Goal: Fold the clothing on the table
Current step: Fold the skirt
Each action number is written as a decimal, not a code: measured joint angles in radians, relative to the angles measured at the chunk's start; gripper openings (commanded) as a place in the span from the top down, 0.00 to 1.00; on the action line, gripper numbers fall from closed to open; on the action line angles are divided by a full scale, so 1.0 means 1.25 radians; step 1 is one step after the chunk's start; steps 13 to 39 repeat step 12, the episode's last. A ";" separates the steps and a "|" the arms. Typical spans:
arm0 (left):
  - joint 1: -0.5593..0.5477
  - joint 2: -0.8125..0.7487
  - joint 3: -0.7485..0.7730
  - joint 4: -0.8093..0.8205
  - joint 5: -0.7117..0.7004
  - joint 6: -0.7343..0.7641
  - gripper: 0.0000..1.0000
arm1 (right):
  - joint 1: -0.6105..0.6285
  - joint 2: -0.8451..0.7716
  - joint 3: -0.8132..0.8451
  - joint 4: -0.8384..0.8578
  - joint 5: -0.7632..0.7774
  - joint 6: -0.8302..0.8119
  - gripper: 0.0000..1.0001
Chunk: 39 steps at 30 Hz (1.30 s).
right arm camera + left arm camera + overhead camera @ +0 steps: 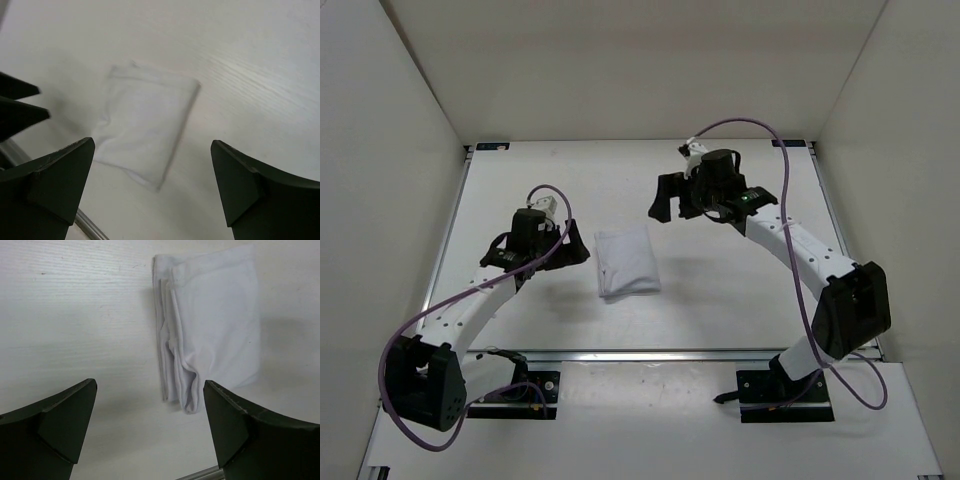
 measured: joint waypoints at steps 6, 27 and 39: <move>0.002 0.001 0.002 -0.066 -0.033 0.041 0.01 | -0.084 0.001 -0.112 -0.089 0.063 -0.005 0.01; 0.002 -0.009 -0.010 -0.084 -0.042 0.057 0.01 | -0.072 0.001 -0.182 -0.115 0.096 -0.004 0.00; 0.002 -0.009 -0.010 -0.084 -0.042 0.057 0.01 | -0.072 0.001 -0.182 -0.115 0.096 -0.004 0.00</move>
